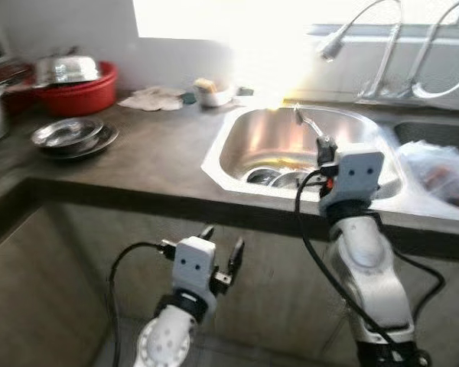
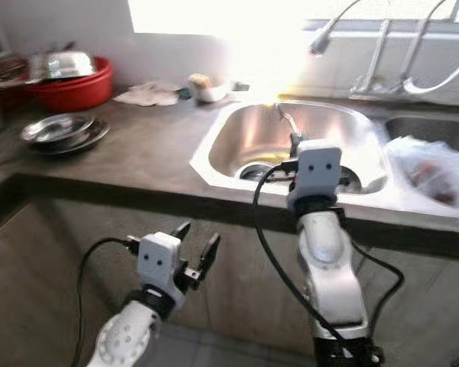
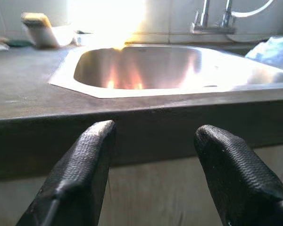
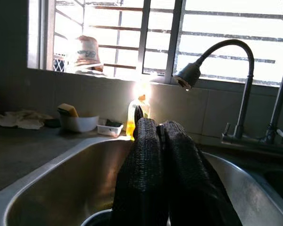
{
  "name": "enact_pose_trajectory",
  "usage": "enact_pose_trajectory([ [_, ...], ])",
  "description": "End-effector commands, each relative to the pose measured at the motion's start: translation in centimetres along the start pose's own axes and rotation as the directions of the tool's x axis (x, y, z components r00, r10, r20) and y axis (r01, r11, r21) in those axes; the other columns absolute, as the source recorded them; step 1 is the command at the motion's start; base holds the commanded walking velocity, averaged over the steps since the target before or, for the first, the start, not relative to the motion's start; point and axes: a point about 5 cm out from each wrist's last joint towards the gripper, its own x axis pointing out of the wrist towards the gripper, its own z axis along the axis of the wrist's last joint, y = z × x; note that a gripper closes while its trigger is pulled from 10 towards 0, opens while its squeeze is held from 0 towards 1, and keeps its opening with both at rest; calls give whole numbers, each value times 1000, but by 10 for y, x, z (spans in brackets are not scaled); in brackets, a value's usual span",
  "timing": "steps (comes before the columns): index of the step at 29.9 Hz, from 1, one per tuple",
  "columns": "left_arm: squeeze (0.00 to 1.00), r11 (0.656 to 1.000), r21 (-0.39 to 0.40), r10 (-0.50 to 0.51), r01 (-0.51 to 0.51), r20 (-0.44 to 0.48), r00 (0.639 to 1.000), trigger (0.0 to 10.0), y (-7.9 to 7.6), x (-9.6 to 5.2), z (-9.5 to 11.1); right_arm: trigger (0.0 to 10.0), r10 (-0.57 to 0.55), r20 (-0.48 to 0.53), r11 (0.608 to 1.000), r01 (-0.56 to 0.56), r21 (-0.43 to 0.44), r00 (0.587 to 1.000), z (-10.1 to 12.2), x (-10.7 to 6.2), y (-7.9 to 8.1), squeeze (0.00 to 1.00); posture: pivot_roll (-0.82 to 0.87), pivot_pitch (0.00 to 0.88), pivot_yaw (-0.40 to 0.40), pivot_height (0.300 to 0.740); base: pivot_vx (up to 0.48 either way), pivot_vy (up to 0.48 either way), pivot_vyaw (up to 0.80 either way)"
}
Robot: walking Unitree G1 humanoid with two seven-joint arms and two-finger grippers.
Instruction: Kitchen organization
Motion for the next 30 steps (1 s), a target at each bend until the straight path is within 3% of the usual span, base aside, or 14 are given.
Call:
enact_pose_trajectory([
  [1, 0, 1000, -10, -9, 9, 4, 1000, 10000, -4, 2, 2, 0, -19, 8, 1000, 20, -20, 1000, 1, 6, -7, 0, 45, 60, -44, 740, 289, 0, 0],
  [12, 0, 1000, -12, 3, -3, 4, 1000, 10000, -3, 2, 3, 0, 4, -8, 999, -4, -37, 1000, 1, 21, -11, 0, 46, 69, -46, 740, 26, 0, -340],
  [14, 0, 1000, -12, 3, -3, 4, 1000, 10000, -3, 3, 3, 2549, 17, -29, 999, -18, -45, 999, -2, 26, -10, 0, 46, 69, -46, 740, 0, 0, 0],
  [15, 0, 1000, -16, 5, -5, 5, 1000, 10000, -2, 2, 3, 10000, 24, -42, 999, -26, -46, 999, -3, 30, -11, 0, 49, 75, -45, 740, 0, 0, 0],
  [25, 0, 1000, 7, 21, -21, 60, 998, 10000, -2, 7, 20, 10000, 47, -218, 996, -63, -65, 975, -33, 65, -23, 0, 59, 108, -56, 740, 0, 0, 0],
  [30, 0, 1000, 10, 24, -25, 38, 999, 10000, -4, -1, 17, 10000, 60, -362, 990, -103, -100, 930, -53, 77, -24, 0, 71, 129, -64, 740, 0, 0, 0],
])
